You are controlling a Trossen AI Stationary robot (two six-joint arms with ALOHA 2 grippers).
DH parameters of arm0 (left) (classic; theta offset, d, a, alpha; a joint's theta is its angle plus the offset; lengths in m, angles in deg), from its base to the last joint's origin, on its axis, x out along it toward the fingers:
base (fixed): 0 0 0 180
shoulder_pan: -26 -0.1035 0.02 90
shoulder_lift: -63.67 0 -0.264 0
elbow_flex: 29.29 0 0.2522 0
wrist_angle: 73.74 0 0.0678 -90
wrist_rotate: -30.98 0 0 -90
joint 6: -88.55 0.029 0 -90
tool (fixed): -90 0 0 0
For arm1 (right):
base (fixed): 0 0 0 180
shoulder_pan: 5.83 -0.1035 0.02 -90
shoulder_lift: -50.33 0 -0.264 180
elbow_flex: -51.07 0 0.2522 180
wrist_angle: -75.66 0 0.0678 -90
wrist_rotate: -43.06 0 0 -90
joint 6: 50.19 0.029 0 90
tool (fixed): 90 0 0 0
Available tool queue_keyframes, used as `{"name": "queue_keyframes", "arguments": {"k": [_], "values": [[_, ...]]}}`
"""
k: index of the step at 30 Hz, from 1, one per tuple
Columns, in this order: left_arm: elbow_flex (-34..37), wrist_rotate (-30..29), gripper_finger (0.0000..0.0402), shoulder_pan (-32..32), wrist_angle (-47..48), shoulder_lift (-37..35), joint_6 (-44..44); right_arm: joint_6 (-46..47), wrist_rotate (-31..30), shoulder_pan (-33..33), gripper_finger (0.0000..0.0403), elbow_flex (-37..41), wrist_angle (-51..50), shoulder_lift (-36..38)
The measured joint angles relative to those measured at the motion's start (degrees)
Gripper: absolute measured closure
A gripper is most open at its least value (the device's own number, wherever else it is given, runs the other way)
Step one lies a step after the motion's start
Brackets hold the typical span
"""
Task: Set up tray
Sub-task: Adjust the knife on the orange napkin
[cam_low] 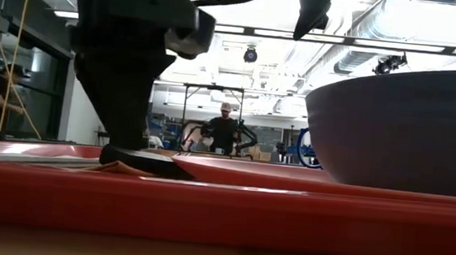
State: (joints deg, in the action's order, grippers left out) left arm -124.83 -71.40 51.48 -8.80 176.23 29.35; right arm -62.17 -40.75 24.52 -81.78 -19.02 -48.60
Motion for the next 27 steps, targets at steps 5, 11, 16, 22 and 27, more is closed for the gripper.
{"name": "queue_keyframes", "arguments": {"k": [5, 11, 16, 22, 27], "values": [[0.0, -2.3, 0.0199, 0.0, 3.9, -2.8, -0.9, 0.3, 0.0, 0.0, 0.0403, 0.0, 0.0, 0.0], [0.0, -8.4, 0.0203, -2.0, 5.4, -7.8, 1.2, 0.2, 0.4, 0.0, 0.0403, 0.0, -0.5, 0.0], [0.0, 0.8, 0.0202, -5.1, 0.3, -9.0, 8.8, -0.1, 0.4, 0.0, 0.0403, 0.0, -2.1, 0.0], [-0.1, 8.2, 0.0208, -5.2, -7.6, -9.0, 12.3, -0.9, 0.4, 0.0, 0.0403, 0.0, -4.1, 0.0], [0.0, 12.9, 0.0207, -5.0, -6.4, -8.9, 10.2, -1.2, 0.4, 0.0, 0.0403, 0.0, -4.3, 0.0]]}}
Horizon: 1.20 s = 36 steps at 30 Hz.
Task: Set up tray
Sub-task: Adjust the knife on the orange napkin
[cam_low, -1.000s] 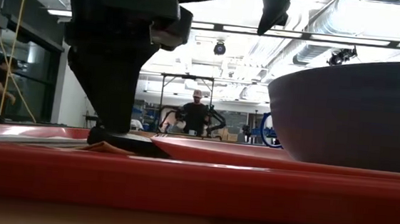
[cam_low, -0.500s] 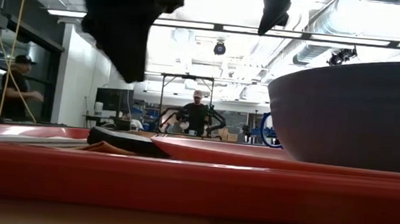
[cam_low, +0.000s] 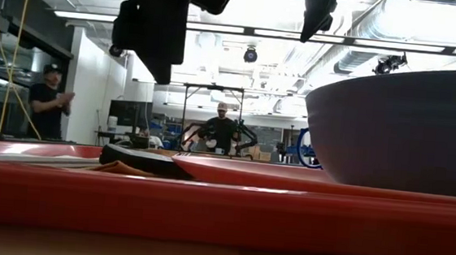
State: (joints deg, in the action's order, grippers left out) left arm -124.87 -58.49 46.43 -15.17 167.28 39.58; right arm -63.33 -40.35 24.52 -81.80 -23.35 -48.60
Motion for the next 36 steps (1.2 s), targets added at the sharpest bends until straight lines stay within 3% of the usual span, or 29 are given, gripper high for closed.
{"name": "queue_keyframes", "arguments": {"k": [5, 17, 29, 36], "values": [[0.0, 1.9, 0.0207, 1.2, 0.3, 1.7, -5.0, -0.4, 0.0, 0.0, 0.0403, 0.0, -0.1, 0.0], [0.0, -1.2, 0.0206, 3.2, -0.9, 5.1, -14.4, -1.4, 0.0, 0.0, 0.0403, 0.0, -0.1, 0.0], [-0.1, -2.4, 0.0206, 3.3, -2.3, 6.8, -15.8, -2.0, 0.4, 0.0, 0.0403, 0.0, -0.4, 0.0], [0.1, -0.2, 0.0206, 3.2, -1.5, 9.2, -16.1, -2.4, 0.7, 0.0, 0.0403, 0.0, -0.3, 0.0]]}}
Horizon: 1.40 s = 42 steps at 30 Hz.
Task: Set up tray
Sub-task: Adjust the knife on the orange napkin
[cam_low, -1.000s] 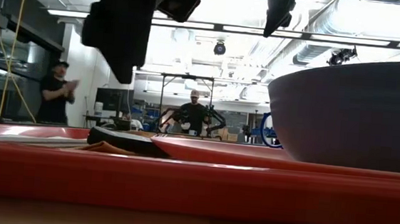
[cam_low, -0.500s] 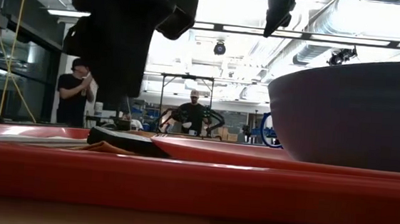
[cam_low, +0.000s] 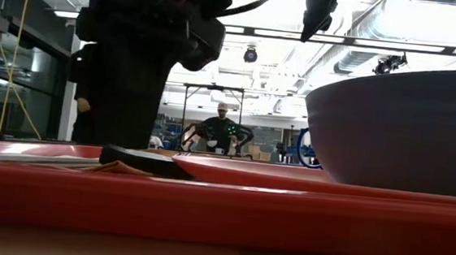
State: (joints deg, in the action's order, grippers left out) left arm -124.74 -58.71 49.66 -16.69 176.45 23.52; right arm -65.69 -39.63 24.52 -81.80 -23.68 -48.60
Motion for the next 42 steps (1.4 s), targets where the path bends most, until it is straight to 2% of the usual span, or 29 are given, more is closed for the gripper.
{"name": "queue_keyframes", "arguments": {"k": [14, 19, 29, 36, 42], "values": [[-0.1, 0.2, 0.0212, 0.0, 0.7, 1.0, -0.1, 0.0, 0.0, 0.0, 0.0403, 0.0, 0.4, 0.0], [-0.1, 0.2, 0.0253, 0.0, 2.0, 1.0, -0.1, 0.0, 0.0, 0.0, 0.0403, 0.0, 0.4, 0.0], [-0.2, 0.0, 0.0387, 0.0, 1.9, 0.8, 0.2, 0.0, 0.0, 0.0, 0.0403, 0.0, 0.4, 0.0], [-0.2, -0.4, 0.0372, 0.0, 2.3, 0.8, 0.2, -0.1, 0.0, 0.0, 0.0403, 0.0, 0.5, 0.0], [-0.2, -2.2, 0.0392, 0.0, 4.8, 0.8, -1.0, -0.1, 0.0, 0.0, 0.0403, 0.0, 0.5, 0.0]]}}
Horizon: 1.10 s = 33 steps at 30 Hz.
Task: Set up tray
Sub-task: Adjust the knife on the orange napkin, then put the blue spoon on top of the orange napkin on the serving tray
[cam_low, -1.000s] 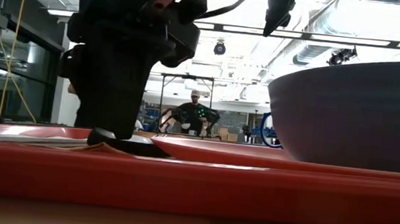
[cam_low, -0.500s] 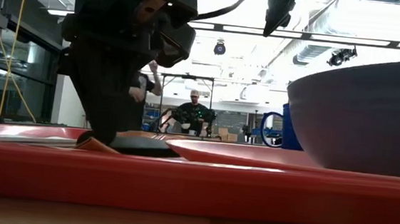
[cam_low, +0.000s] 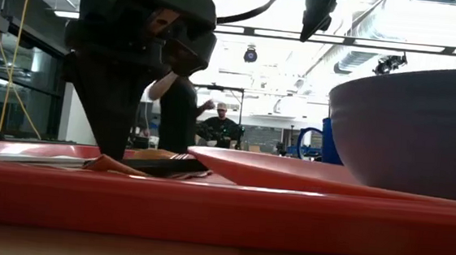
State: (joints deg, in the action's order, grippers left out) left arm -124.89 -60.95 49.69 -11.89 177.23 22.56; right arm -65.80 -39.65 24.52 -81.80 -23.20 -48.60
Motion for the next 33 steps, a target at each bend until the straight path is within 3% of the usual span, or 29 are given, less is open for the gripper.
{"name": "queue_keyframes", "arguments": {"k": [21, 25, 33], "values": [[0.1, -5.7, 0.0372, 0.0, 11.6, -4.5, -1.0, 0.1, 0.0, 0.0, 0.0403, 0.0, 0.3, 0.0], [0.1, -9.4, 0.0392, 0.0, 13.1, -5.9, -0.5, 0.2, 0.0, 0.0, 0.0403, 0.0, 0.4, 0.0], [0.1, -19.7, 0.0391, -0.1, 17.5, -9.6, 1.1, 0.2, -2.8, 0.2, 0.0403, 0.0, 0.4, 0.0]]}}
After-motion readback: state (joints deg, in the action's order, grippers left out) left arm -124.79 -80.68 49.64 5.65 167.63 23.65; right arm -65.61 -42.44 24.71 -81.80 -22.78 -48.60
